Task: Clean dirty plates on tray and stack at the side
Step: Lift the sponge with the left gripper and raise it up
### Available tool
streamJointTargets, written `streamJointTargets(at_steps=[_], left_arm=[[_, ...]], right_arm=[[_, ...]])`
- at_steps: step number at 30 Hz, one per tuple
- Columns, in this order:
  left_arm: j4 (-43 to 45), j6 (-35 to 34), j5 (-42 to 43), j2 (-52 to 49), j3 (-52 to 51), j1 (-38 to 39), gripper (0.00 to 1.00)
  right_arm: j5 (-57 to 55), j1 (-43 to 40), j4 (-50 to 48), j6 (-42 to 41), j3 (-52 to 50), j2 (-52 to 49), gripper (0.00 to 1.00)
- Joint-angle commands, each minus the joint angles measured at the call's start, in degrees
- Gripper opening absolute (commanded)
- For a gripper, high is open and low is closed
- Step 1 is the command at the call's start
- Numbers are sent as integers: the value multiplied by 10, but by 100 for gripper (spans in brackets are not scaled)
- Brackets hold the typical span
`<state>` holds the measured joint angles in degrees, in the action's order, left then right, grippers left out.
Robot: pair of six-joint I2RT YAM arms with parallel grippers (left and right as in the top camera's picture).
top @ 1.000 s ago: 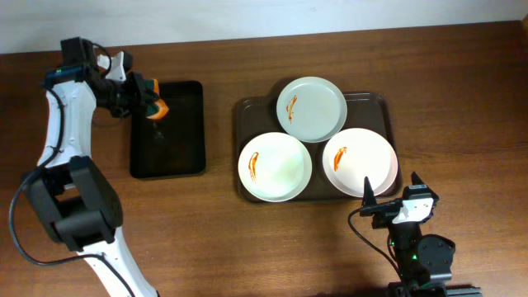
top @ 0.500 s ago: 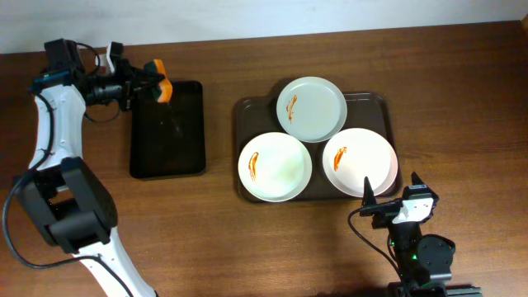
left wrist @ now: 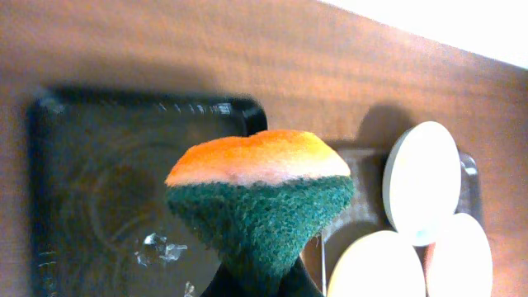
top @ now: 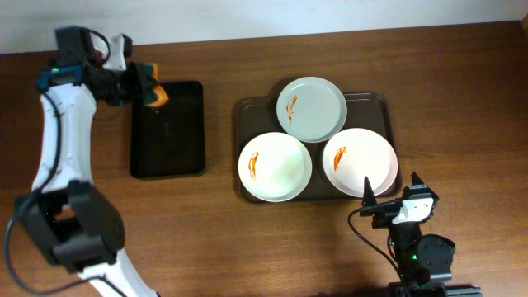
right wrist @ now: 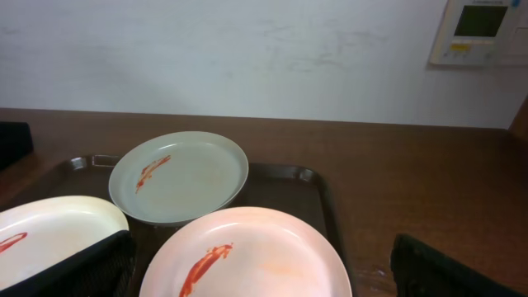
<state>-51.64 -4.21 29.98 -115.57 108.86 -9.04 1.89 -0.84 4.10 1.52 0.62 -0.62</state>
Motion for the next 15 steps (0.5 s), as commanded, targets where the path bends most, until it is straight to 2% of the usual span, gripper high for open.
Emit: streamJointTargets(at_steps=[1, 3, 5, 8, 12, 15], left_arm=[[17, 13, -80, -2, -43, 17, 0], [62, 13, -95, -38, -94, 30, 0], [61, 13, -94, -43, -92, 30, 0], [20, 13, -93, 10, -26, 30, 0], [43, 17, -105, 94, 2, 32, 0], [55, 26, -125, 24, -78, 34, 0]], right_arm=[[-4, -3, 2, -2, -3, 3, 98], [-4, -3, 2, -2, -3, 3, 98], [-4, -3, 2, -2, -3, 3, 98], [-4, -3, 2, -2, -3, 3, 98], [-5, -3, 2, -2, -3, 3, 98], [-4, -3, 2, -2, -3, 3, 99]])
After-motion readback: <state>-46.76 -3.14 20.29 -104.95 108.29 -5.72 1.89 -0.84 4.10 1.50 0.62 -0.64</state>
